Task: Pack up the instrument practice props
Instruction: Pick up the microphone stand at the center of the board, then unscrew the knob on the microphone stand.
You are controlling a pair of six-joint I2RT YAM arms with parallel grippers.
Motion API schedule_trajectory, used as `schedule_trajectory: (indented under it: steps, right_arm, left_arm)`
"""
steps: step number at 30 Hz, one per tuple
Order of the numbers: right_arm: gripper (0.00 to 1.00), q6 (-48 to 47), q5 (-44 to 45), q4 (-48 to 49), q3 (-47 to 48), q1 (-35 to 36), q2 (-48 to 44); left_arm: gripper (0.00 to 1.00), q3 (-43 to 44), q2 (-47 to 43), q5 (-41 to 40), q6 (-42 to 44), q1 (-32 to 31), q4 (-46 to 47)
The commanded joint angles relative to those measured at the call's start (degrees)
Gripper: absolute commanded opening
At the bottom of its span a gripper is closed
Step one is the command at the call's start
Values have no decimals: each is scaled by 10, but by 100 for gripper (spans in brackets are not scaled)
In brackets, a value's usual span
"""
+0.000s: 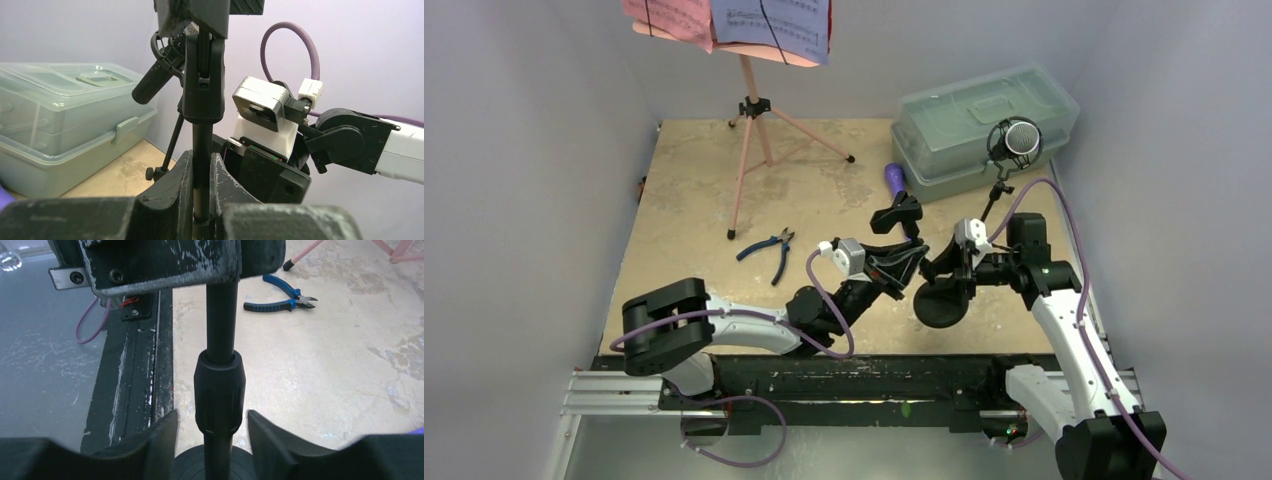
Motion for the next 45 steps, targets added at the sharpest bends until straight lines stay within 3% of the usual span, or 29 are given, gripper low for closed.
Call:
schedule_trajectory:
  steps: [1,7,12,14,17,19,23,30,35,42,45]
  right_arm:
    - [45,10,-2,13,-1,3,-3]
    - [0,13,2,11,7,4,-3]
    - [0,1,3,-12,26,4,-10]
    - [0,-9,4,-29,33,2,-13]
    - [0,-24,8,-44,41,3,-17]
    - [0,-36,9,-54,43,3,-18]
    - [0,-64,9,-78,47,3,-18]
    - [0,-143,-2,-134,49,2,-14]
    - [0,-170,-10,-143,41,2,-16]
    - [0,-194,-10,-154,36,2,-17]
    - [0,-199,-10,-158,35,2,-16]
  left_arm:
    - [0,29,-41,-2,8,-3,198]
    - [0,26,-47,-2,6,-3,197]
    - [0,8,-54,-3,-5,-3,198]
    - [15,-14,-63,-5,-12,-3,197]
    - [56,-68,-90,-15,-26,-3,197]
    - [76,-110,-109,-19,-39,-2,192]
    - [95,-187,-156,9,-47,-2,149]
    - [98,-216,-210,137,30,2,12]
    - [94,-192,-169,191,82,12,37]
    - [86,-146,-21,316,17,73,182]
    - [83,-117,22,354,-3,89,198]
